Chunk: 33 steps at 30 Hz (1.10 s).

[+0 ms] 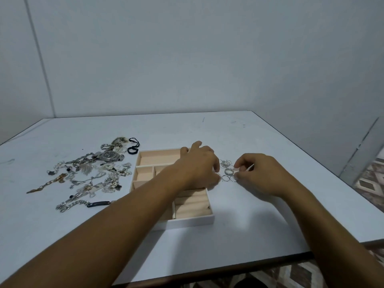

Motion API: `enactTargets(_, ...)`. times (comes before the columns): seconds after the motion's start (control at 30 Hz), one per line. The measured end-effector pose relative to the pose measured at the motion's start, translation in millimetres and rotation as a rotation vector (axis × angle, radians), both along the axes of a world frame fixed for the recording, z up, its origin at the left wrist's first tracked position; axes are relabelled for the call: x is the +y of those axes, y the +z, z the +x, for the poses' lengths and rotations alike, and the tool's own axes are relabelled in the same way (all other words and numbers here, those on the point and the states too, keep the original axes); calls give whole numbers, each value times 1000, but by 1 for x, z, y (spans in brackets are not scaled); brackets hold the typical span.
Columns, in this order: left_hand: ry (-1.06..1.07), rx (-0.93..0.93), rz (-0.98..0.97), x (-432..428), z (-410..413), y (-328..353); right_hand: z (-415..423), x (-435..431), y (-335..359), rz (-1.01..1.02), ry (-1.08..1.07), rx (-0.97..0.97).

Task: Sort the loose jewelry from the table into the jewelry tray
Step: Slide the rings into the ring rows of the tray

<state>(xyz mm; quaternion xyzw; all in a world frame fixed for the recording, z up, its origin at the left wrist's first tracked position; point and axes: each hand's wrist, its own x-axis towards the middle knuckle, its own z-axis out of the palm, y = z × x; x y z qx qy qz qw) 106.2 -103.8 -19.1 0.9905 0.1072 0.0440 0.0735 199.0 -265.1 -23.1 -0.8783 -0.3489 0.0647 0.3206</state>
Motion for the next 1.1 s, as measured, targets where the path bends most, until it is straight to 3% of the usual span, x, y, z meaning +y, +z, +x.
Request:
enactTargets(0.57,-48,48,-19,-2,8,6,1,5,-3,-100,5,13)
enactTargets(0.8,-130,-91,-18,2,-3,6,-4,3,-5,-63,35,-40)
enactTargets(0.97,-98,-250,-224,16,-27,16,-5,1,-6,19,10,-18)
enactTargets(1.1,-85,-308,-258,38,-54,24,-5,2,-1,66,25,9)
